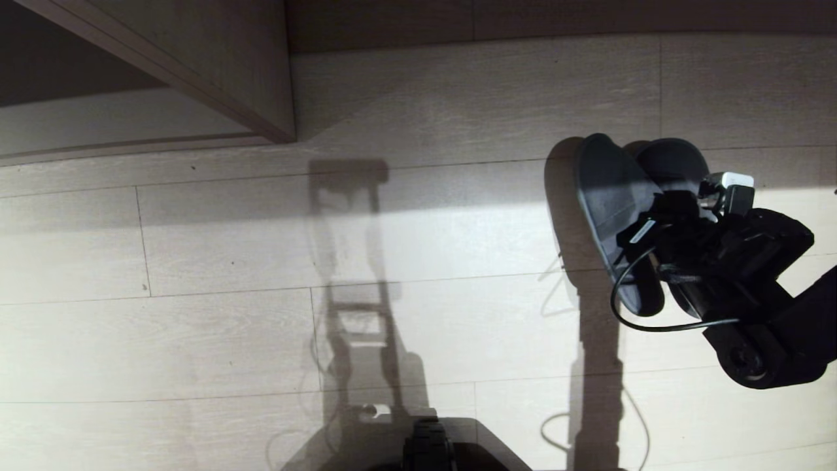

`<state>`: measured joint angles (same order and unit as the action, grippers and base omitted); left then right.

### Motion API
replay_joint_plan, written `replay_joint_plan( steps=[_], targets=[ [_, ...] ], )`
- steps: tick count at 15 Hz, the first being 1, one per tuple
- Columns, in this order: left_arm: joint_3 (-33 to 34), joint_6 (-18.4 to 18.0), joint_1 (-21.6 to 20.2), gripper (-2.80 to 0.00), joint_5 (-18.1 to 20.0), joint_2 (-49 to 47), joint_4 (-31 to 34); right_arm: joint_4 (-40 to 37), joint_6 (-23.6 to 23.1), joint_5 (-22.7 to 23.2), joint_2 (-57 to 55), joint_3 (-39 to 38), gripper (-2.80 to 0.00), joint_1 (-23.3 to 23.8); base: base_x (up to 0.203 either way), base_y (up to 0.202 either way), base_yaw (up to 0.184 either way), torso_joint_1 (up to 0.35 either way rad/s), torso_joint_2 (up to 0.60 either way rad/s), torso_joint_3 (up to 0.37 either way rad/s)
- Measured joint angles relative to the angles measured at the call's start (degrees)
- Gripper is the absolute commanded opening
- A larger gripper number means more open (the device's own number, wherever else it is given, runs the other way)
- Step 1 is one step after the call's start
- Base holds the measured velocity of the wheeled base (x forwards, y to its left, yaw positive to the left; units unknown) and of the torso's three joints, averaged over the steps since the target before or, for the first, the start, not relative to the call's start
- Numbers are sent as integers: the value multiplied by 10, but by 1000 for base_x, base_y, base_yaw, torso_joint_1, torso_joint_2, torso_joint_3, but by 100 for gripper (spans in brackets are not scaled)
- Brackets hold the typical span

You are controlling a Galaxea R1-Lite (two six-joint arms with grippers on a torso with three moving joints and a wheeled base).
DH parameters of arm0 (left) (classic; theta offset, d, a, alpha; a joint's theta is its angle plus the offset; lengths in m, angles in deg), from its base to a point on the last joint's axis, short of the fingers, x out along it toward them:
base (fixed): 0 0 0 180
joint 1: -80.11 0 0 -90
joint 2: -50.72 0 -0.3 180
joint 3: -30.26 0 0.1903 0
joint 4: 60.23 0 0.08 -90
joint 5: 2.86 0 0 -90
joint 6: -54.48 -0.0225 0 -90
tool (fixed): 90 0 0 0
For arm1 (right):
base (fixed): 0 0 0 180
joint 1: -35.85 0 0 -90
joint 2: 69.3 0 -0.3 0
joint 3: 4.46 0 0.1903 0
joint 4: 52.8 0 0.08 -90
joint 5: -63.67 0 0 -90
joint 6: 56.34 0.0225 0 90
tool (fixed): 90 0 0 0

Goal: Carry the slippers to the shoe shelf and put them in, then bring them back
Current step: Place the slippers on the floor

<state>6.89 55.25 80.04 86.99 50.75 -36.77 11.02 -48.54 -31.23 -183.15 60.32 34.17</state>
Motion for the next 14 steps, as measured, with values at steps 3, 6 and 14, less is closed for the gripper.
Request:
replay_joint_plan(
  steps=[3,6,14],
  targets=[
    [0,0,0,-280,0,0,0,-1,5,0,-23,21,-280,0,0,0,0,0,0,0],
    [0,0,0,-280,0,0,0,0,13,-1,-38,56,0,-1,0,0,0,0,0,0],
    [0,0,0,-280,0,0,0,1,21,-3,-82,75,0,0,0,0,0,0,0,0]
  ],
)
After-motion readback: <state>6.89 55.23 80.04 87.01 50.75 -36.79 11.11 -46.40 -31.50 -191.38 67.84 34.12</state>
